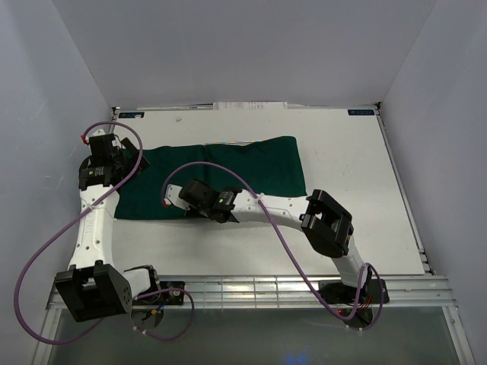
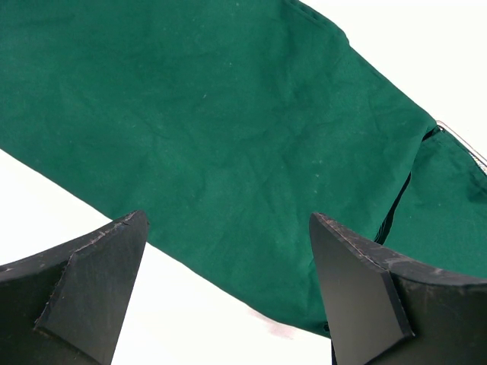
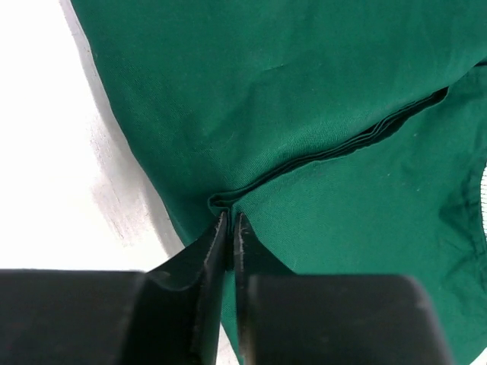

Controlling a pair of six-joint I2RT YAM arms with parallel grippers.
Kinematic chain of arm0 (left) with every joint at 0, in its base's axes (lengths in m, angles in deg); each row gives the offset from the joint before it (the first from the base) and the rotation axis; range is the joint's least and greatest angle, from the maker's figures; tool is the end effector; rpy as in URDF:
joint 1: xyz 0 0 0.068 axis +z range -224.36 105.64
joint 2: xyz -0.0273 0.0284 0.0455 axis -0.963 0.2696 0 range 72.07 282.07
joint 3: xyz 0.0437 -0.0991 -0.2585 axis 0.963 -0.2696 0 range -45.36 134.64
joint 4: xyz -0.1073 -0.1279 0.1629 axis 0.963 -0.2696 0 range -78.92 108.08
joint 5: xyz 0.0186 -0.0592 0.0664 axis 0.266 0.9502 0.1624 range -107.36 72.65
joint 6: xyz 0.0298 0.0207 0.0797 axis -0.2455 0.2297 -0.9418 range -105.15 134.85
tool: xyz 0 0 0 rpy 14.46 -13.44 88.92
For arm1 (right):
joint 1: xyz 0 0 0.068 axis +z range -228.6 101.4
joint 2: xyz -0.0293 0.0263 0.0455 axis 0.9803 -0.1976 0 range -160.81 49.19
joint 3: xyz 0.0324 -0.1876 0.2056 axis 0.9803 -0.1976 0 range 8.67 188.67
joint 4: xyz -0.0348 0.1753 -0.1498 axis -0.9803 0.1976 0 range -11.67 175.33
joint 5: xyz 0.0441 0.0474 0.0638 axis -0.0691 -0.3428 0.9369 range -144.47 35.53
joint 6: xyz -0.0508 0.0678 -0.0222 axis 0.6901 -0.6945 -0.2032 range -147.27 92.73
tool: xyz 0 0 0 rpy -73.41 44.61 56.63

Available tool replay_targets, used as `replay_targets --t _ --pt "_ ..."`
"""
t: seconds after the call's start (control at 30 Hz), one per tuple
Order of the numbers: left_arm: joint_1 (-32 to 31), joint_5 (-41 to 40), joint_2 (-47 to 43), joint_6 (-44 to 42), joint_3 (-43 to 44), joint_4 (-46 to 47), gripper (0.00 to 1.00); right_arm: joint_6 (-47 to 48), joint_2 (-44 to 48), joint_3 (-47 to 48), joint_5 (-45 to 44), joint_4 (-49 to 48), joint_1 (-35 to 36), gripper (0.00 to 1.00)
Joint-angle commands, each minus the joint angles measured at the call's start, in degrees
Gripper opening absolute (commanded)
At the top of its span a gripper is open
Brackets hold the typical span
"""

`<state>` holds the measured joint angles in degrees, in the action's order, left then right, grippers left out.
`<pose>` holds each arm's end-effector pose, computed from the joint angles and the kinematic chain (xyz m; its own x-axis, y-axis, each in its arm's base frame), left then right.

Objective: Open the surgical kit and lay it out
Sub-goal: Open the surgical kit at the center of the board.

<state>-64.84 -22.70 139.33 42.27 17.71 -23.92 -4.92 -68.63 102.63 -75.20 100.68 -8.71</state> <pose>0.2336 0.0467 0.2990 -0.5266 -0.5533 -0.6454 -0.5305 0.8071 -0.2591 0.1869 0.4307 0.2159 0.0725 -0.8368 -0.5427 -0.8287 0.2523 -0.4996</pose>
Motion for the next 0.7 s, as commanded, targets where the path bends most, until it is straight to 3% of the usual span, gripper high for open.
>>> replay_targets --t 0.0,0.13,0.37,0.67 --pt "-0.29 -0.02 -0.82 -0.35 0.92 0.95 0.98 0.68 0.48 0.62 -0.71 -0.73 0.42 0.08" --pt "-0.29 0.25 -0.56 -0.26 0.83 1.13 0.98 0.77 1.45 1.15 -0.71 -0.38 0.08 0.08" --pt "-0.2 -0.02 -0.73 -0.09 -0.4 1.92 0.98 -0.37 3.21 -0.08 -9.14 -0.55 -4.58 0.08" --pt "-0.29 -0.1 -1.61 -0.09 -1.02 2.45 0.98 -3.71 10.06 -5.97 -20.65 -0.73 -23.29 0.08"
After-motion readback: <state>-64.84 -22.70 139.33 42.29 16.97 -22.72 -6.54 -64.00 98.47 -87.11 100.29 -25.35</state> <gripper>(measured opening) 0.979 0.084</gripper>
